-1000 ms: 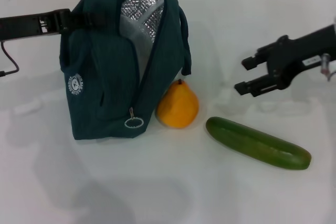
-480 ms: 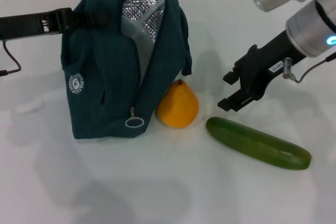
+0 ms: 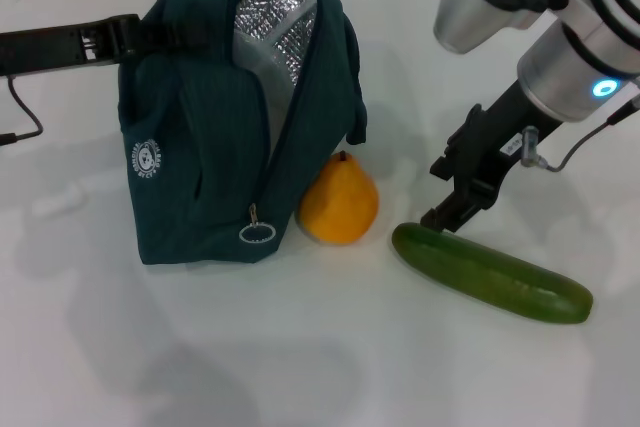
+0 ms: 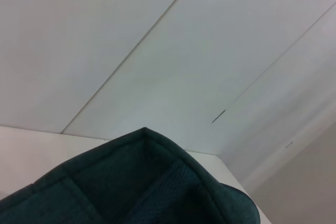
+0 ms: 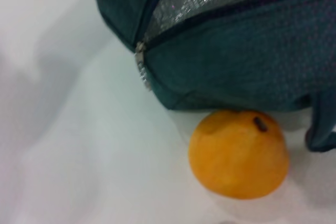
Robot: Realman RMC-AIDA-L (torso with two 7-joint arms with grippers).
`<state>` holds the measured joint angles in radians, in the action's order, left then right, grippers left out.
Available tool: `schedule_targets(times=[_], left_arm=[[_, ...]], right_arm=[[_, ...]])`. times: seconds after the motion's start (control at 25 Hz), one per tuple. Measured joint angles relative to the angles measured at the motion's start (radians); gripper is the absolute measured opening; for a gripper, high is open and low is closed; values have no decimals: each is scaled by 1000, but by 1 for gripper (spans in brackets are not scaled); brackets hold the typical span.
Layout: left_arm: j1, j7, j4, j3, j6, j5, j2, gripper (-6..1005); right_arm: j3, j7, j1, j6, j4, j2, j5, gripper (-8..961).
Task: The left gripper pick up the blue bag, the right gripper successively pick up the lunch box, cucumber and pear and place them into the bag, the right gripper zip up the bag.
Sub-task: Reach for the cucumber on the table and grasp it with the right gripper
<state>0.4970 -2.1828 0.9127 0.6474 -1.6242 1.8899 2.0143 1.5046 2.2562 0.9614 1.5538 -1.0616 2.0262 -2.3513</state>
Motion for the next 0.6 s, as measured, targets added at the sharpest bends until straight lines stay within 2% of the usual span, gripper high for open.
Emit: schedule_targets(times=[0.4, 0.6], left_arm=[[3, 0, 0, 0, 0, 0, 5, 73], [3, 0, 0, 1, 0, 0, 6, 74]], right_arm=[[69, 59, 7, -6, 25, 3, 0, 649], [70, 82, 39, 0, 74, 3, -1, 647]])
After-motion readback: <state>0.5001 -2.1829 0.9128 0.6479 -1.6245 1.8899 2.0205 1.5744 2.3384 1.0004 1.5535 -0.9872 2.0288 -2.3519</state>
